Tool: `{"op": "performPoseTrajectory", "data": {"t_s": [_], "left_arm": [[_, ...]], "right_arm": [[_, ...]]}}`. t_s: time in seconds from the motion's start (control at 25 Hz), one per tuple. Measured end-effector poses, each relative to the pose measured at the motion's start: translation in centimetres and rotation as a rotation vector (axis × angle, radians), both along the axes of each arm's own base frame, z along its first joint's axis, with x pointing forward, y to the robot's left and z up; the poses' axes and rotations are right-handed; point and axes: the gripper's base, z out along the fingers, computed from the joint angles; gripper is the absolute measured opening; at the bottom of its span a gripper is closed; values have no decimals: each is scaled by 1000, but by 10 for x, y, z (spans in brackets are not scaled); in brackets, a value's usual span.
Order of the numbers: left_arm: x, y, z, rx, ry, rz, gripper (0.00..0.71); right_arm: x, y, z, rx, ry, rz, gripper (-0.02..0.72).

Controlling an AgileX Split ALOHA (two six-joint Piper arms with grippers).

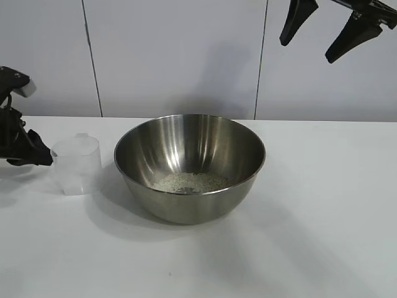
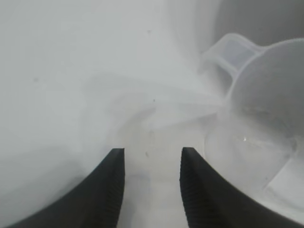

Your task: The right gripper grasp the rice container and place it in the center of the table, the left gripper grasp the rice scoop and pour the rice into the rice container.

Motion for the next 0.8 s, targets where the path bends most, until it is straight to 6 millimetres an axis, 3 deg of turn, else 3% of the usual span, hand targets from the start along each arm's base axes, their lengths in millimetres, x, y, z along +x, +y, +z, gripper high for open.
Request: {"op": "performPoseTrajectory", "data": {"t_s": [0.08,0.16,0.28,0.52,0.8], "left_arm": [[0,3,15,-26,-18,84,356],[0,6,28,-48,-38,160,474],[-1,9,38,-101,-42,257,577],[-2,2,55,-438,8,463,609],[0,-29,115,-694,24,280,605]], "right_arm": [[0,0,0,0,0,1,544],[0,0,0,-1,-1,3,544],[0,0,0,-1,0,3,544],[0,0,0,-1,4,4,544],[-1,0,0,3,6,5,544]]}}
